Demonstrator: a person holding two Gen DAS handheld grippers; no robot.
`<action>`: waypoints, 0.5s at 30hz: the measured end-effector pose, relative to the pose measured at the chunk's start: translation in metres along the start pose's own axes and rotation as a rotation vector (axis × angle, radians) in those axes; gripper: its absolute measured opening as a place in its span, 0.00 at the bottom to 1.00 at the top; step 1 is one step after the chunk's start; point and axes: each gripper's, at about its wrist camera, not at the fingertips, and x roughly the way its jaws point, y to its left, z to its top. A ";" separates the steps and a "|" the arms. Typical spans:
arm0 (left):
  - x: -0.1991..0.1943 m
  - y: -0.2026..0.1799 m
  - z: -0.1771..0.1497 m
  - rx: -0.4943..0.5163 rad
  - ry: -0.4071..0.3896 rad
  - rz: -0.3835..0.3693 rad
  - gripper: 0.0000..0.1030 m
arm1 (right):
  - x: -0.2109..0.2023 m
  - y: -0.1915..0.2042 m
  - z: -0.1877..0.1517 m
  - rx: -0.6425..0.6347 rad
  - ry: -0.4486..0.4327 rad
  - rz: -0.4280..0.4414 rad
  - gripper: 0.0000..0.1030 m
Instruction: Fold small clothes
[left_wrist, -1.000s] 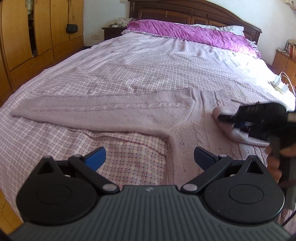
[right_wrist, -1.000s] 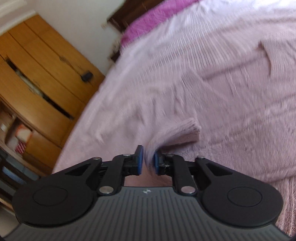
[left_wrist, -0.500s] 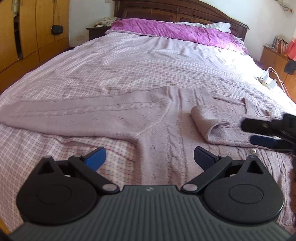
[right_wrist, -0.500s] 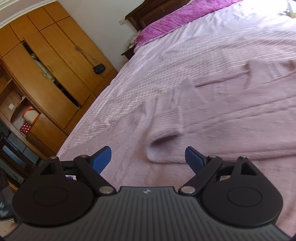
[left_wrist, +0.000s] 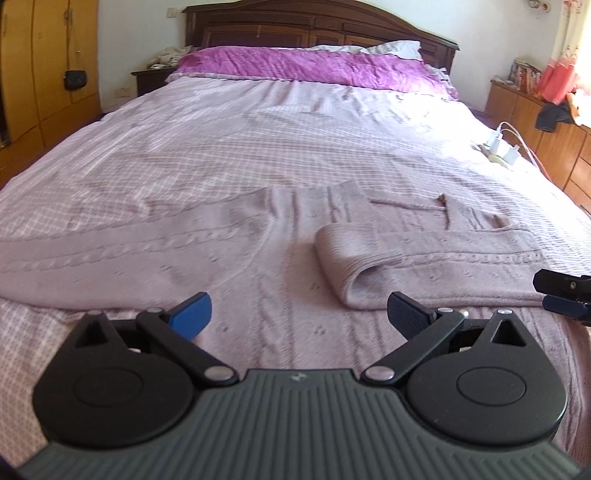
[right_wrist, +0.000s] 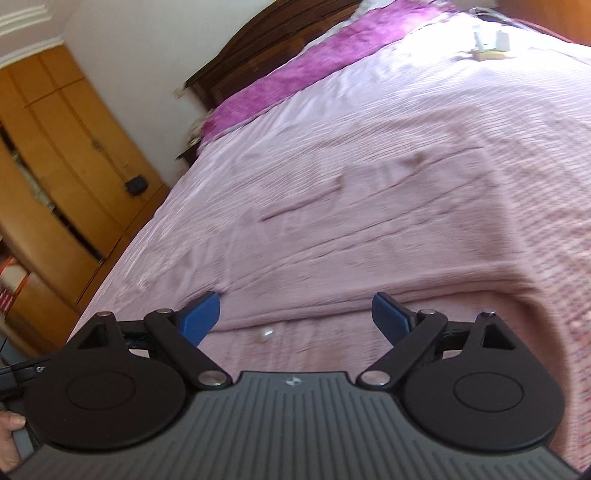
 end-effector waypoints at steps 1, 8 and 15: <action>0.002 -0.002 0.002 0.004 -0.002 -0.002 1.00 | 0.001 -0.001 0.000 -0.011 -0.016 -0.021 0.91; 0.031 -0.012 0.005 0.025 0.003 0.013 1.00 | 0.016 -0.015 -0.021 -0.153 -0.058 -0.156 0.91; 0.062 -0.016 0.009 -0.035 0.008 0.022 1.00 | 0.025 -0.026 -0.041 -0.203 -0.081 -0.139 0.94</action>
